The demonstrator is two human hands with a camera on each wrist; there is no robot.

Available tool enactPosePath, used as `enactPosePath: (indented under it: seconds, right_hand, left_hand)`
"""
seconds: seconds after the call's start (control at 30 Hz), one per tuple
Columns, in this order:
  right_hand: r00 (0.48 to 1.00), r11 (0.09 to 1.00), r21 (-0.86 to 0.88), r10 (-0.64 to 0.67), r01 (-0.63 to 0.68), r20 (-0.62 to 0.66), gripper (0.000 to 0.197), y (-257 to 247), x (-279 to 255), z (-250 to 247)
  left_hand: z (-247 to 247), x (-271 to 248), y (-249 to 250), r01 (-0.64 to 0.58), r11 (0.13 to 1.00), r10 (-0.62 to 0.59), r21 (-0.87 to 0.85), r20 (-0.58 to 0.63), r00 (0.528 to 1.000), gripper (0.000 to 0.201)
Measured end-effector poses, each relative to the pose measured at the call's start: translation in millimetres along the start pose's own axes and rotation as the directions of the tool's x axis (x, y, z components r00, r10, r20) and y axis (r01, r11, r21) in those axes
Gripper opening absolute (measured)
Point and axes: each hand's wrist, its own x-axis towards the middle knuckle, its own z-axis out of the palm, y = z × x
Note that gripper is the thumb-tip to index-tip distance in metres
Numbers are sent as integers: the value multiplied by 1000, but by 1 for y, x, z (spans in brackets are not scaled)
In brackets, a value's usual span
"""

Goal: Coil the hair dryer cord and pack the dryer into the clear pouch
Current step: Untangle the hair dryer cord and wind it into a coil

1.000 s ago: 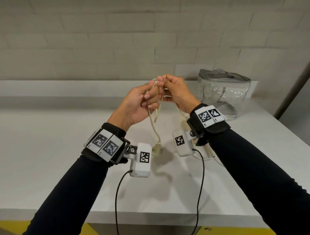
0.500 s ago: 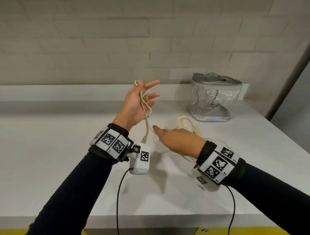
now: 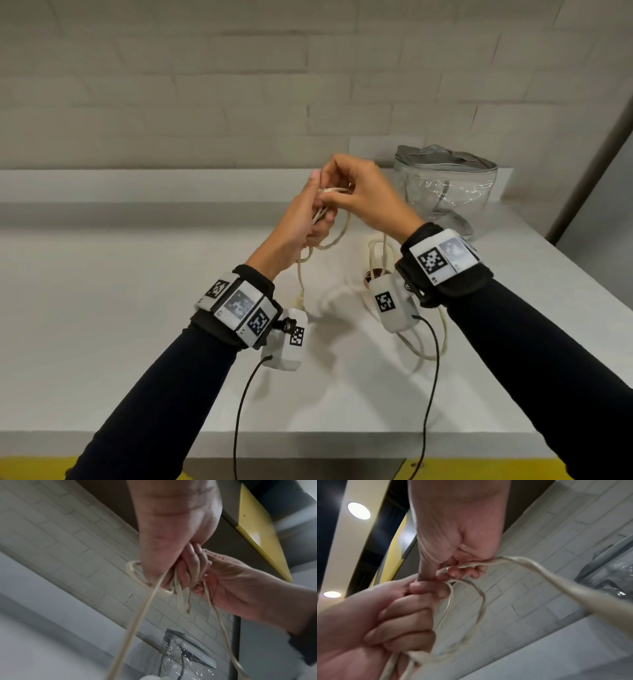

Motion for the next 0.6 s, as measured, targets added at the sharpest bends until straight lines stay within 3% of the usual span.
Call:
enactPosePath:
  seconds: [0.07,0.13,0.2,0.33,0.43,0.53,0.6]
  right_hand:
    - [999,999,-21,33,-34,-42,24,7,5,4]
    - [994,994,-2,105,-105,33,36,12,6,7]
    - [980,969,195,123,-152,153,45,15,4,11]
    - [985,914,372,127,-161,115,54,26,3,19]
    - [976,861,465,148,-207,159,51,29,4,23]
    - [985,846,504,138,-173,107,50,27,4,23]
    - [985,879,449,119,-162,121,40,25,3,21]
  left_hand:
    - [0,-3,2,45,994,-43,-101,14,999,65]
    - [-2,-6,2,62,988,-61,-139,12,998,70]
    - [-4,-6,0,26,984,-26,-175,3,1000,66]
    - [-9,-6,-6,7,939,14,-344,61,998,68]
    - [-13,-5,-8,23,915,18,-403,99,995,66]
    - [-25,-5,-5,39,934,2,-355,113,994,51]
    - [-34,-7,3,119,960,-81,-255,155,985,44]
